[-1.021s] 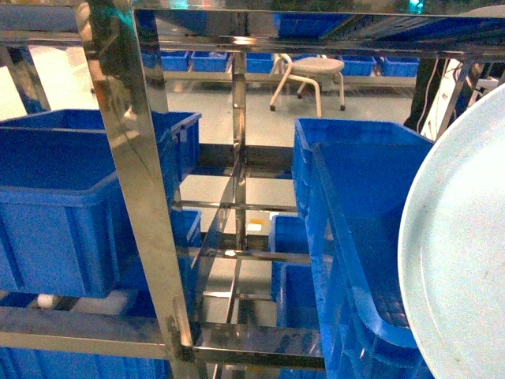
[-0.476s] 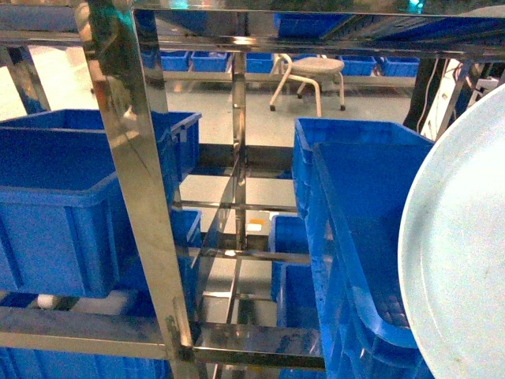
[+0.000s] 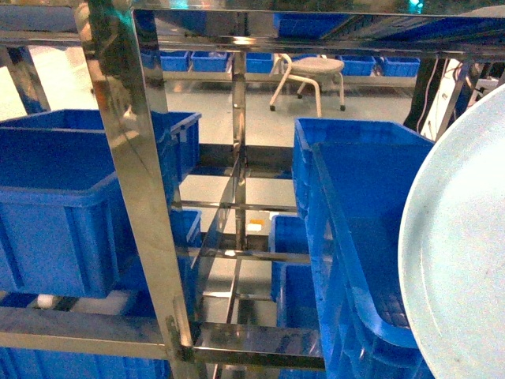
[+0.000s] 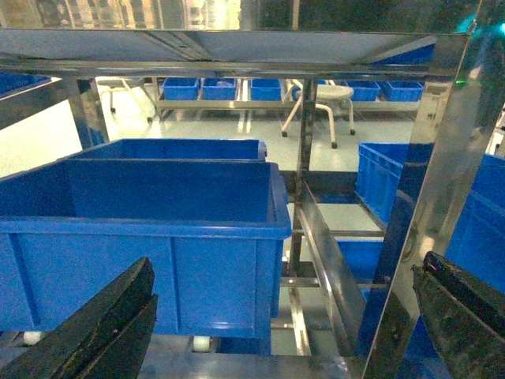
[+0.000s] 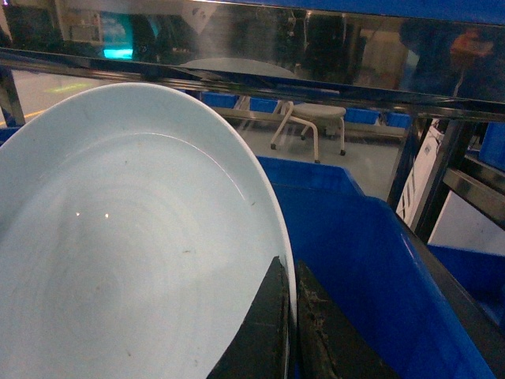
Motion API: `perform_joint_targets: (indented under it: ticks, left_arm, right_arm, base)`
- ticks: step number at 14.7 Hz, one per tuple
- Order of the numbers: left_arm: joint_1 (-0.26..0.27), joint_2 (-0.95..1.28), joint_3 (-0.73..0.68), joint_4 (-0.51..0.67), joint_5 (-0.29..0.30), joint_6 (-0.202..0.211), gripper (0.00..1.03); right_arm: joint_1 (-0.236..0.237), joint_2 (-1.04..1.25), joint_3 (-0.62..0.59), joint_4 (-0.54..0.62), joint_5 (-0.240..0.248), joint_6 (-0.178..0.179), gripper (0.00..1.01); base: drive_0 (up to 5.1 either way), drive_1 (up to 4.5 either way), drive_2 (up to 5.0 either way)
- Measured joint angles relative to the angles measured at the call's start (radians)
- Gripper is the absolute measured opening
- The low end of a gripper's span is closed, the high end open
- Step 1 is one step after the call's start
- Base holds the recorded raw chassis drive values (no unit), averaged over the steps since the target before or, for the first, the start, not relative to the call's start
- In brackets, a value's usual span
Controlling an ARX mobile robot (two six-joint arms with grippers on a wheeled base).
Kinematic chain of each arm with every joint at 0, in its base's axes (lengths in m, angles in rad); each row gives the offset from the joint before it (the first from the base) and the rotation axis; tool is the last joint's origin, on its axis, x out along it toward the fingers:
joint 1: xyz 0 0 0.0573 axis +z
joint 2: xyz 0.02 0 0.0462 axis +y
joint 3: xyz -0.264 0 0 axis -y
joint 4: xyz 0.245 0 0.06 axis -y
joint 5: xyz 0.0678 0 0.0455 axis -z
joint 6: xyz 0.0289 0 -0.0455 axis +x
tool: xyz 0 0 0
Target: Place blue tray on left shelf second layer neatly
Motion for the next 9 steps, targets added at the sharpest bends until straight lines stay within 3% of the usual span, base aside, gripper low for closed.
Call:
perform_joint_targets:
  ticks: [9]
  left_arm:
    - [0.000, 0.000, 0.000, 0.000, 0.000, 0.000, 0.98]
  right_arm:
    - [-0.002, -0.001, 0.000, -0.002, -0.002, 0.001, 0.02]
  base:
    - [0.0, 0.00, 0.0]
